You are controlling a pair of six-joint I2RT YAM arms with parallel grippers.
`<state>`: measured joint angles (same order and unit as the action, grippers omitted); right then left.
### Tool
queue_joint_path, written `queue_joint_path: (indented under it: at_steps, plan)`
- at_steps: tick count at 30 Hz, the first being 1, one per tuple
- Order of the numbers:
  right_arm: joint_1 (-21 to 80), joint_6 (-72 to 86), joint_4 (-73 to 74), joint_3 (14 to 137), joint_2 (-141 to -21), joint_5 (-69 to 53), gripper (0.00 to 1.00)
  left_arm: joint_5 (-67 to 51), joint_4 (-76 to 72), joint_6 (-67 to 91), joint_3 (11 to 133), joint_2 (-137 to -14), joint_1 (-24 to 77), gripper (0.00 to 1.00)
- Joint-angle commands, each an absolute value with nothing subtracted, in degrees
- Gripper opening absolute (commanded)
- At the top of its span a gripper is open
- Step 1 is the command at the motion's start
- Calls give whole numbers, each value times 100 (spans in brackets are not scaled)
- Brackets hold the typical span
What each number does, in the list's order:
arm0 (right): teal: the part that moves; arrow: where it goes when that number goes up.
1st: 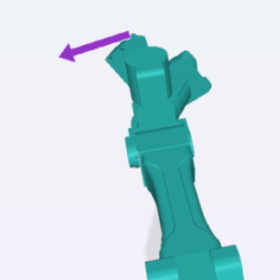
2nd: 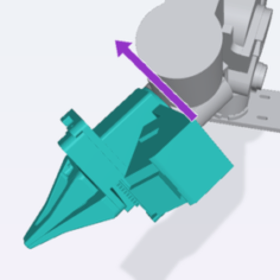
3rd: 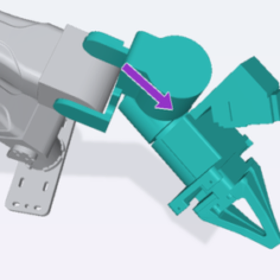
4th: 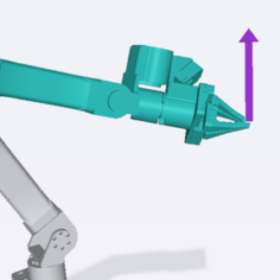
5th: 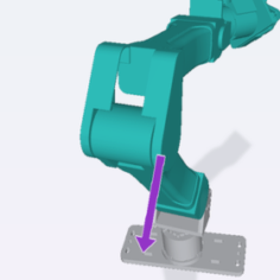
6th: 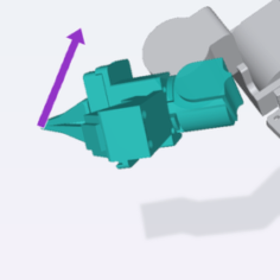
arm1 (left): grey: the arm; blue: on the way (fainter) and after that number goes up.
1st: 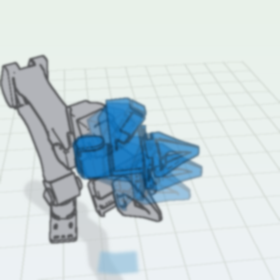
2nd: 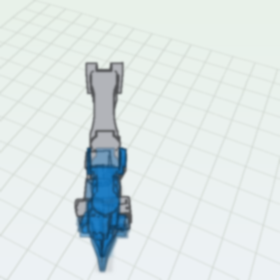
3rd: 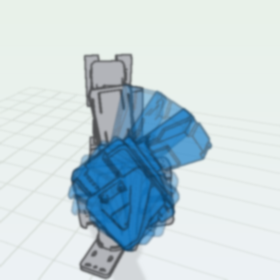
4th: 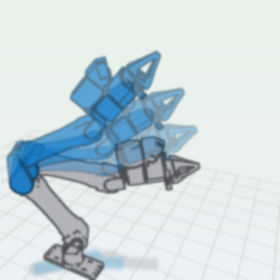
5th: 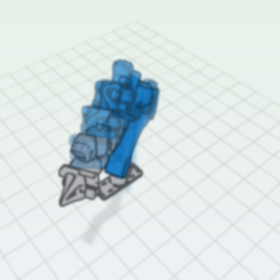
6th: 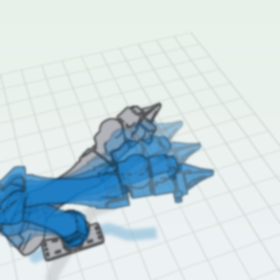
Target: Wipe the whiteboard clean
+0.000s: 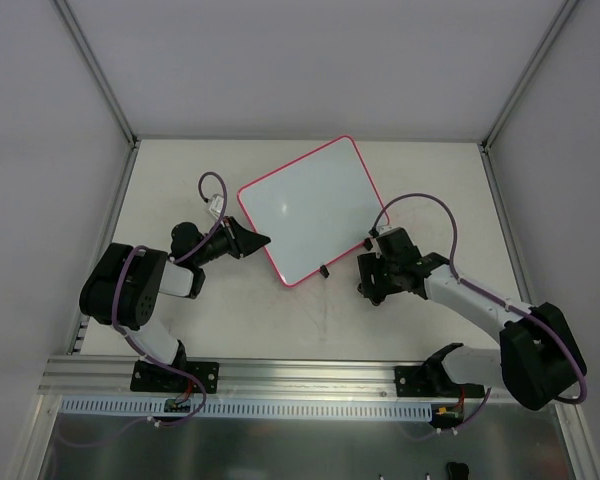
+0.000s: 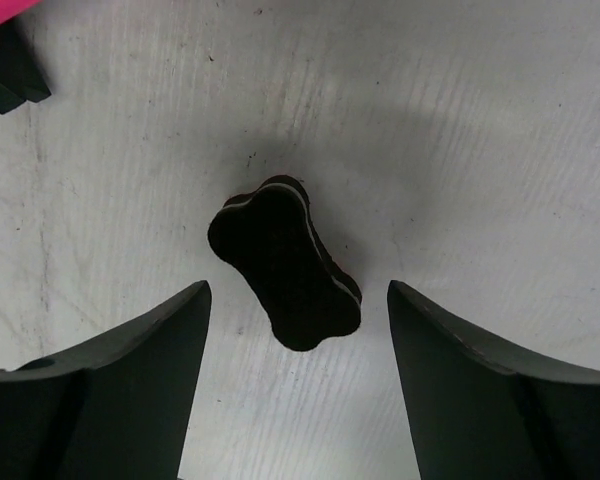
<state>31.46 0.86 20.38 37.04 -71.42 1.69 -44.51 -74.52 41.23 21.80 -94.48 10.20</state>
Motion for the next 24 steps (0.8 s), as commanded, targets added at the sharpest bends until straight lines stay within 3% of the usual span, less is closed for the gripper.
queue_joint_path:
  at_steps: [1,9,11,17,21,24]
  plan:
    - [3182,44,2118,3867,-6926,105,76,-4562,-9633,3885,2118,-9246,1072,21]
    - [2928,-316,2013,3964,-6172,36,77,-4544,-9633,3867,2074,-9167,1063,36]
    - [2506,-334,1882,3964,-6030,-570,77,-4544,-9633,3876,2066,-9123,1063,40]
    - [1285,-54,1021,3850,-5591,-905,77,-4465,-9633,3850,1986,-9035,1063,54]
    - [765,361,-293,3245,-5177,-125,77,-4491,-9633,3911,2048,-9097,1064,54]
    - [765,-516,-1351,2577,-4966,982,77,-4518,-9633,3920,2065,-9114,1063,55]
